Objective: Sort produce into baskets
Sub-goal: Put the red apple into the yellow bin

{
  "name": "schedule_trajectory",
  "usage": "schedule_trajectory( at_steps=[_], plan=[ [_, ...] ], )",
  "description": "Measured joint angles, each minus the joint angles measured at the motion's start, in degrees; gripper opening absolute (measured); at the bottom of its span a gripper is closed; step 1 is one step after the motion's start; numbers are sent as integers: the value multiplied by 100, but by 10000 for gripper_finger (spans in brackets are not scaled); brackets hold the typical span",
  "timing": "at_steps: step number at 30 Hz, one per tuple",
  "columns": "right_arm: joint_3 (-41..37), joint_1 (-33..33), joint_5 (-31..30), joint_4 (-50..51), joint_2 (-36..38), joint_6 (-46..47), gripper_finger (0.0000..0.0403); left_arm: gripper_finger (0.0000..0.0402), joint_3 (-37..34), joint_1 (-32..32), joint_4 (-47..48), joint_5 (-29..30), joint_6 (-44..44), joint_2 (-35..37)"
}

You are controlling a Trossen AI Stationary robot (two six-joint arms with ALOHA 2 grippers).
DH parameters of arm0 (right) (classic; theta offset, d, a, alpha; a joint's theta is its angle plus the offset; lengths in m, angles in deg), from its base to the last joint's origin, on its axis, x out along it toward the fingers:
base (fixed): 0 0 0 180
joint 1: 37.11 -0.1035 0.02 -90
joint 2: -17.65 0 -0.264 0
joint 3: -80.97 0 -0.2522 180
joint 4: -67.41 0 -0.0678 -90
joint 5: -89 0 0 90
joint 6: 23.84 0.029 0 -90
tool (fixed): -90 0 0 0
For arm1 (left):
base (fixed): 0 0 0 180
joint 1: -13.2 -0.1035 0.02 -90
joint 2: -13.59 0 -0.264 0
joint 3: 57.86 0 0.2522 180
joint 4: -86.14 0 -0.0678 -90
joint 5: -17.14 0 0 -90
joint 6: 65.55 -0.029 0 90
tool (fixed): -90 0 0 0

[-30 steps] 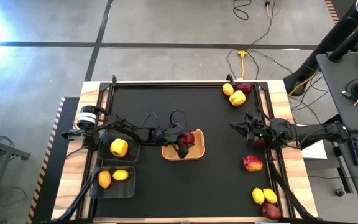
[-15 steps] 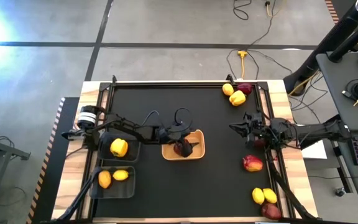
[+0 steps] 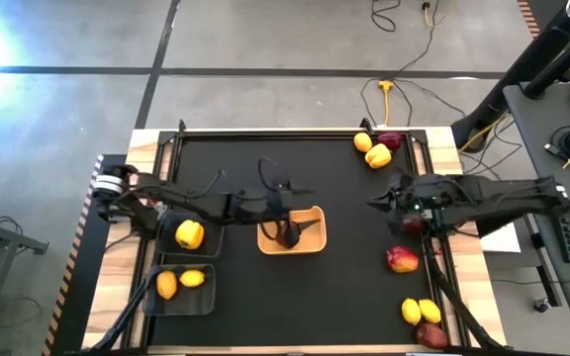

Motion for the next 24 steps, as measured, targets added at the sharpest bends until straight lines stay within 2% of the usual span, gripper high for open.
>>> schedule_trajectory(
  at_steps=[5, 10, 14, 19, 24],
  plan=[
    [1220, -434, 184, 2019, -1111, 742, 9, 372, 0, -98, -27, 10, -333, 366],
    [2072, -1697, 343, 2950, -2191, 1892, 10, 372, -28, -110, -15, 28, -306, 362],
    [2784, -2535, 977, 3858, -3183, 2781, 22, 372, -35, -104, 68, 20, -395, 276],
    [3526, -2956, 1625, 4909, -4348, 2964, 91, 372, -33, -122, 47, 20, -482, 274],
    [3687, -2906, 2008, 5144, -5161, 2586, 208, 372, -33, -103, 75, 2, -568, 303]
  ],
)
